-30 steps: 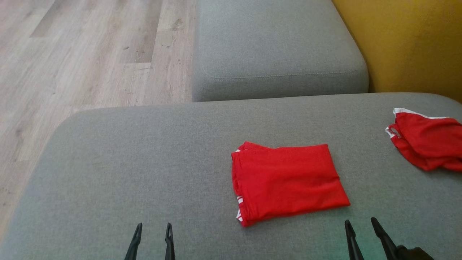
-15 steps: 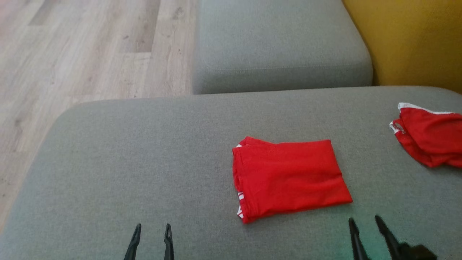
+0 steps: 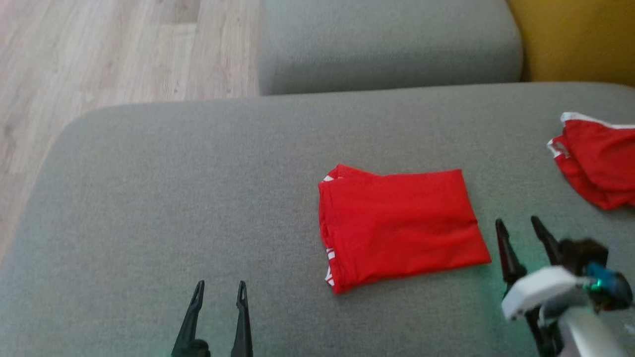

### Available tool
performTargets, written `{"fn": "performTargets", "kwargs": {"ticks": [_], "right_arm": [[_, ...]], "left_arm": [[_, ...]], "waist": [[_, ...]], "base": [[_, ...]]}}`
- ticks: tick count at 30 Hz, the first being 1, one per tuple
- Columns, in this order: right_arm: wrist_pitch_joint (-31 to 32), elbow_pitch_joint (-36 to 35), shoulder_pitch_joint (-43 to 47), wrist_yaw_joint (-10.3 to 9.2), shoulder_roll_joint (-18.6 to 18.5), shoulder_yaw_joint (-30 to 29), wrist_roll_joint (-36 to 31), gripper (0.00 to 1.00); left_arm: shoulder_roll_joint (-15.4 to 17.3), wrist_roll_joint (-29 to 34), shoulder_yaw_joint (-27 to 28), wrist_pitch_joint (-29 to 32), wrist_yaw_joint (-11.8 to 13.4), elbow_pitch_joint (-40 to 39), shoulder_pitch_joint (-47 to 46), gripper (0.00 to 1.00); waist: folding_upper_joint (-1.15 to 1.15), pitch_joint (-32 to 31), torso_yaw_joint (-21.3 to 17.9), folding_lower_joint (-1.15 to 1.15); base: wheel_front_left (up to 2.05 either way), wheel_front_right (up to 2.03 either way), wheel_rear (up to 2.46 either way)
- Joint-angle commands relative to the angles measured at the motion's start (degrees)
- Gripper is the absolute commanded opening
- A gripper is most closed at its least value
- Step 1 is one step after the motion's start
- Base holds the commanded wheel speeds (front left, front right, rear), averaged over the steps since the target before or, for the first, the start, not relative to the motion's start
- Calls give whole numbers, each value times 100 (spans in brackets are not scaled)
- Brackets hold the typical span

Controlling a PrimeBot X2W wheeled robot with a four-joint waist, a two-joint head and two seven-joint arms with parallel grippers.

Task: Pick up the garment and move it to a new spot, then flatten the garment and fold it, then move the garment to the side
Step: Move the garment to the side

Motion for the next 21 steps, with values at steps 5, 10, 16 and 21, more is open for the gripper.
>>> {"fn": "performTargets", "kwargs": {"ticks": [5,10,16,21], "right_arm": [[796,698,-1011,39,-272,259,465,100],[1255,1148,-1397,39,-345,506,829,100],[1453,1621,-1717,39,-340,1039,1326,52],[1432,1876,-1914,39,-437,1260,1545,0]], "left_arm": [[-73,17,3,-30,80,-163,-394,100],[-73,-8,-76,-30,116,-149,-553,100],[-73,-54,-151,-30,166,-103,-730,100],[-73,-84,-136,-30,221,-97,-755,100]], "waist": [[0,380,136,-1],[0,573,207,-1],[0,712,268,-1],[0,734,176,-1]], "base": [[0,0,0],[0,0,0],[0,0,0],[0,0,0]]}}
